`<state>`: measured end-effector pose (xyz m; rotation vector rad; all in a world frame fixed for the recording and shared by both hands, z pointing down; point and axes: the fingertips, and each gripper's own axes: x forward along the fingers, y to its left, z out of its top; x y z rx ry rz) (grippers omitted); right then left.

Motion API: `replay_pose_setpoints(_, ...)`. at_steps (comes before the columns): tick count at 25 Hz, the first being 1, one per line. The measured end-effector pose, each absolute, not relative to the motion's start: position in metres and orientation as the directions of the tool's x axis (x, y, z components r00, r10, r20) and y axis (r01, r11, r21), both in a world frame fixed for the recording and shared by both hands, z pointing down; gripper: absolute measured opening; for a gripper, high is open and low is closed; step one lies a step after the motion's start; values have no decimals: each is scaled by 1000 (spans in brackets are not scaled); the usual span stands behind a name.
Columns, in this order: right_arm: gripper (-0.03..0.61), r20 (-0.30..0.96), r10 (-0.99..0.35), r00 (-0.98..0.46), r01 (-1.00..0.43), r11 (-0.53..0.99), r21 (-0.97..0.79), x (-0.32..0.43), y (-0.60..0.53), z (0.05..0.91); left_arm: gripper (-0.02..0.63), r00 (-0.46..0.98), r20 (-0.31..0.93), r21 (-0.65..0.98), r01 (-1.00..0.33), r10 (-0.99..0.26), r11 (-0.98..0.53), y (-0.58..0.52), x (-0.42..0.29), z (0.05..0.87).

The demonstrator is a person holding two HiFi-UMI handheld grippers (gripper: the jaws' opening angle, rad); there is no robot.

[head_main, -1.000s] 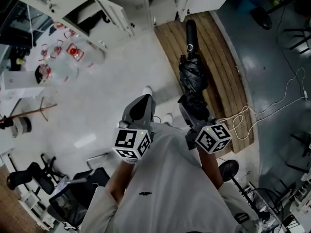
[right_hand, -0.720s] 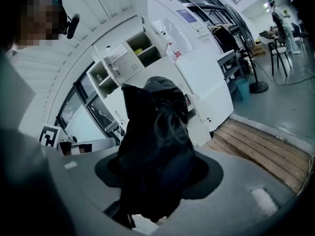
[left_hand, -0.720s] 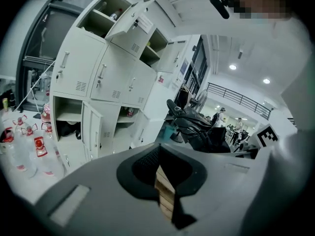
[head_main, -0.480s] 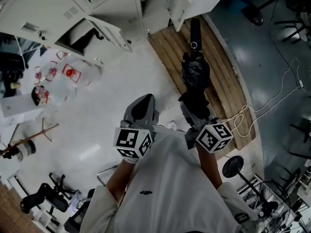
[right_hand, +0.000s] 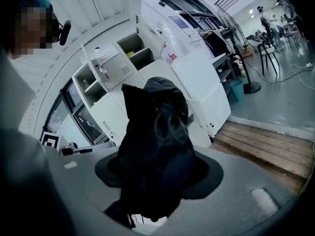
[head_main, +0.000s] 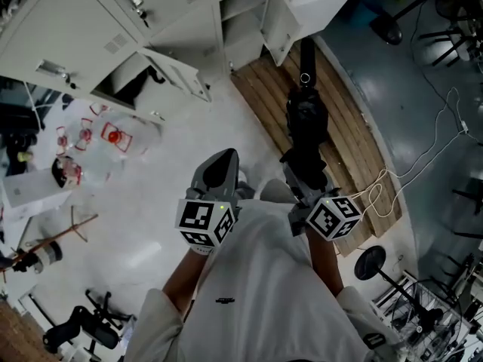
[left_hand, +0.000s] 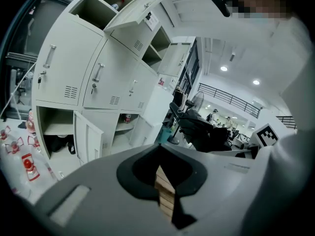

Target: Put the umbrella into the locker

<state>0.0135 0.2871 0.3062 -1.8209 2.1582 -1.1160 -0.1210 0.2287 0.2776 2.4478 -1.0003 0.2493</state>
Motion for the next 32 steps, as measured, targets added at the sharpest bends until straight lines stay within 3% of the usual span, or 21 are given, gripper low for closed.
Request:
replay_pose_setpoints(14, 262, 369, -876, -311, -788, 21, -615, 12, 266, 314, 18, 691, 343, 369, -722, -636, -585, 217, -134, 280)
replay_pose_setpoints(32, 262, 378, -850, -366, -769, 47, -637, 58, 142, 326, 18, 666, 358, 337, -746, -655, -574, 100, -79, 267)
